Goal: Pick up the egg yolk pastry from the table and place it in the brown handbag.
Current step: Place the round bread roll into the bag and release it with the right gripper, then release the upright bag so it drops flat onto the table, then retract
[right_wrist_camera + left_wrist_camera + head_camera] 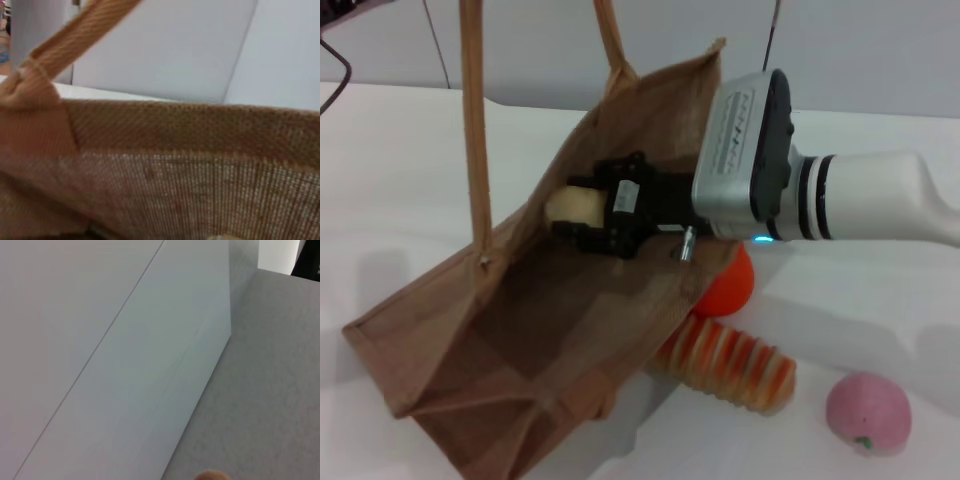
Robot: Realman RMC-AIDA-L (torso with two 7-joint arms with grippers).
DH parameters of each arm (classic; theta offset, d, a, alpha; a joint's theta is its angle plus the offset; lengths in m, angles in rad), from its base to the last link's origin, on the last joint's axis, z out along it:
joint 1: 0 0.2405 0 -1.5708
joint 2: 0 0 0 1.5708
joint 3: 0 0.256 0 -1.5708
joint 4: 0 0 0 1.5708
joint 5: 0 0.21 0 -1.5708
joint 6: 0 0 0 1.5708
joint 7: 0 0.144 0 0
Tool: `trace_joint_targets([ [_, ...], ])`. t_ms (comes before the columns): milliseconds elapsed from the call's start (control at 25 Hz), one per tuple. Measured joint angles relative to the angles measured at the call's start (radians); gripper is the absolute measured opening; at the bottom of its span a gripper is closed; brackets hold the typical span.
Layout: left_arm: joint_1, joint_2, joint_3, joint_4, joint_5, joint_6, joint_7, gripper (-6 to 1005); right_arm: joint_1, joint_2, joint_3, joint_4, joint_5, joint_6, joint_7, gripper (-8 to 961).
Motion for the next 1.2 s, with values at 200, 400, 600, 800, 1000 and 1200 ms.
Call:
trace_joint_targets([
  [200,0.014,0.000,-0.001,0.000,-0.012,-0.001,0.000,126,-0.029,-0.001,0.040,0.026,0.000,-0.009,-0.100,582],
  [400,0.031,0.002,-0.002,0.000,-0.026,0.000,0.000,133,-0.052,-0.005,0.057,0.030,0.000,-0.011,-0.111,613],
  [600,0.043,0.004,-0.028,0.000,-0.028,0.008,0.000,143,-0.111,-0.013,0.099,-0.006,0.003,-0.121,-0.070,649],
  [800,0.053,0.004,-0.062,0.000,-0.029,0.015,0.003,152,-0.206,-0.015,0.115,-0.167,0.004,-0.396,-0.011,711],
  [1000,0.063,-0.002,-0.092,-0.002,-0.029,0.033,0.009,162,-0.283,-0.015,0.141,-0.320,0.007,-0.549,0.112,773],
  [1200,0.068,-0.007,-0.094,-0.013,-0.027,0.072,0.018,171,-0.364,-0.015,0.252,-0.425,0.010,-0.691,0.122,763],
])
